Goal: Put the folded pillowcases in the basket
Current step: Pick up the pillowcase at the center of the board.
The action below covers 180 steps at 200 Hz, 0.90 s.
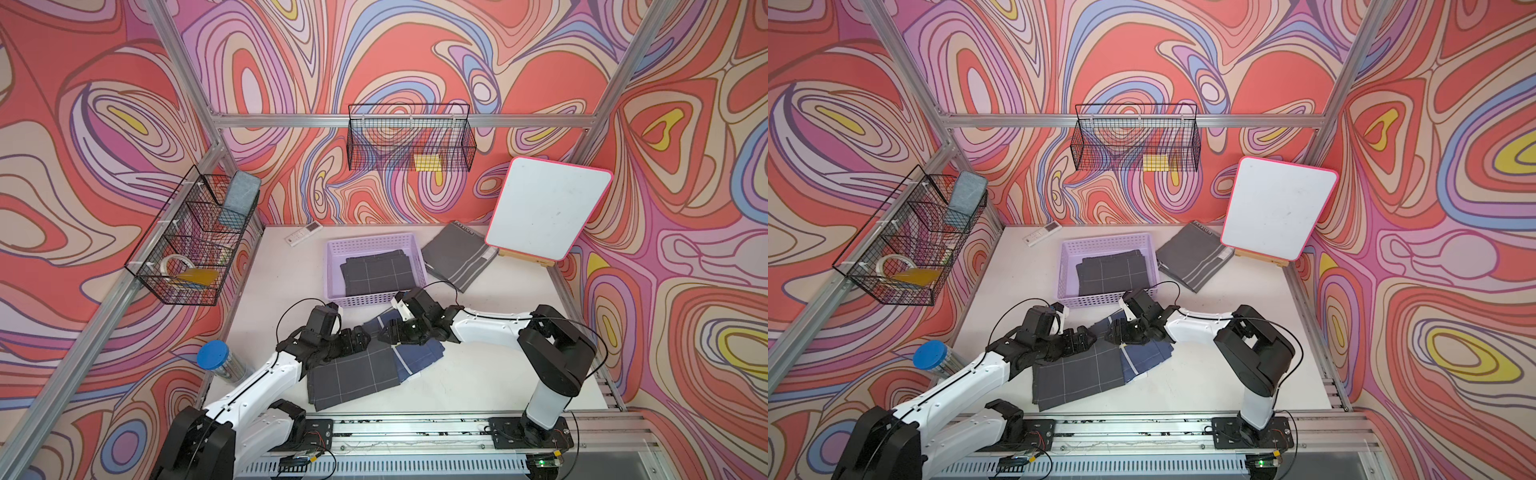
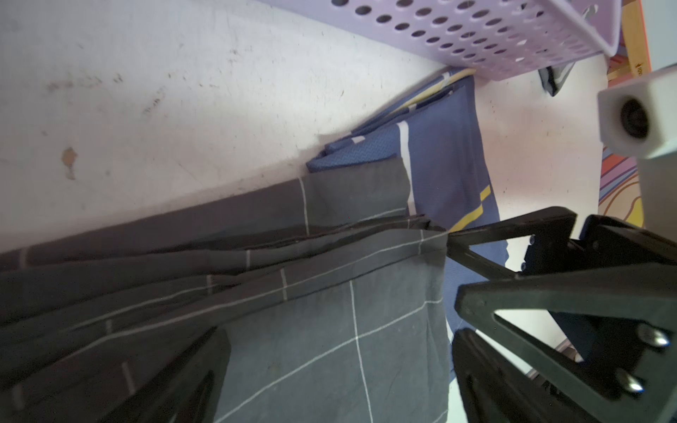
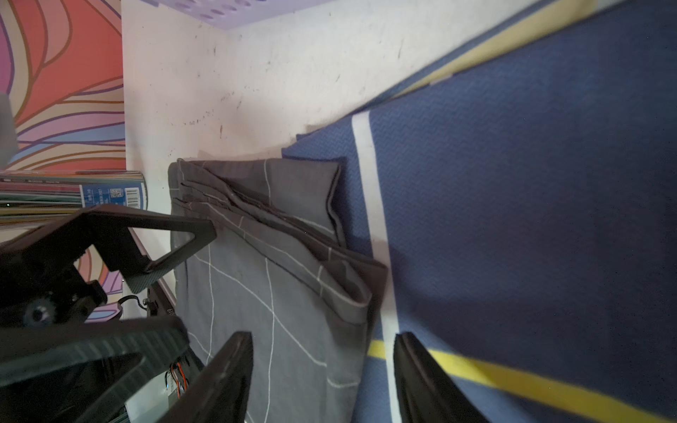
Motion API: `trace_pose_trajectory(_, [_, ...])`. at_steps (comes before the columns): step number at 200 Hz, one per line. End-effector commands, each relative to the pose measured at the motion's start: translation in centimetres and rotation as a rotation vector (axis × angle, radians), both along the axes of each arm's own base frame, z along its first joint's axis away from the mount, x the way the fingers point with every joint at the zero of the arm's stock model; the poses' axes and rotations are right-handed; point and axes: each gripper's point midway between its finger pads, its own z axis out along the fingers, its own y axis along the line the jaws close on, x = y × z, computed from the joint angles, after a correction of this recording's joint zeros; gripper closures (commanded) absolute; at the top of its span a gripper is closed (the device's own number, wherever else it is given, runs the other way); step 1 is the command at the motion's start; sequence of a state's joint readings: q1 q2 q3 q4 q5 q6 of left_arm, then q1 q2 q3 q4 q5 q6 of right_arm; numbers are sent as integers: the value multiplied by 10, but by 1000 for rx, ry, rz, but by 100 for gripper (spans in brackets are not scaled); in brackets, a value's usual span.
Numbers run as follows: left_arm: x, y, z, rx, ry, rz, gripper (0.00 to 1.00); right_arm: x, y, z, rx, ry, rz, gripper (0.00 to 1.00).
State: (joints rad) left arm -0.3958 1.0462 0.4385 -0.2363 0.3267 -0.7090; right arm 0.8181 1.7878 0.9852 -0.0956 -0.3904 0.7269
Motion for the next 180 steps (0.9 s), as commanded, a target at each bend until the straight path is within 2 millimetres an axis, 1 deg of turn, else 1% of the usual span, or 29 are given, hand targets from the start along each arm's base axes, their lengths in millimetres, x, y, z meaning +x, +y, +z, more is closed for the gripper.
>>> trace_pose_trajectory(1, [-4, 1, -11, 0, 27, 21, 1, -7, 2, -10, 15, 36, 4, 38])
trace_pose_trajectory(16, [-7, 2, -15, 6, 37, 24, 1, -9, 4, -12, 19, 48, 11, 40])
trace_pose_trajectory(59, [-10, 7, -21, 21, 46, 45, 1, -14, 12, -17, 53, 67, 31, 48])
trace_pose_trajectory(108, [-13, 10, -28, 27, 57, 55, 1, -11, 24, -24, 77, 83, 40, 50])
trace_pose_trajectory(134, [-13, 11, -28, 31, 57, 57, 1, -12, 31, -22, 98, 87, 55, 51])
trace_pose_trajectory(180, [-13, 10, -29, 31, 57, 57, 1, -17, 39, -15, 123, 88, 77, 61])
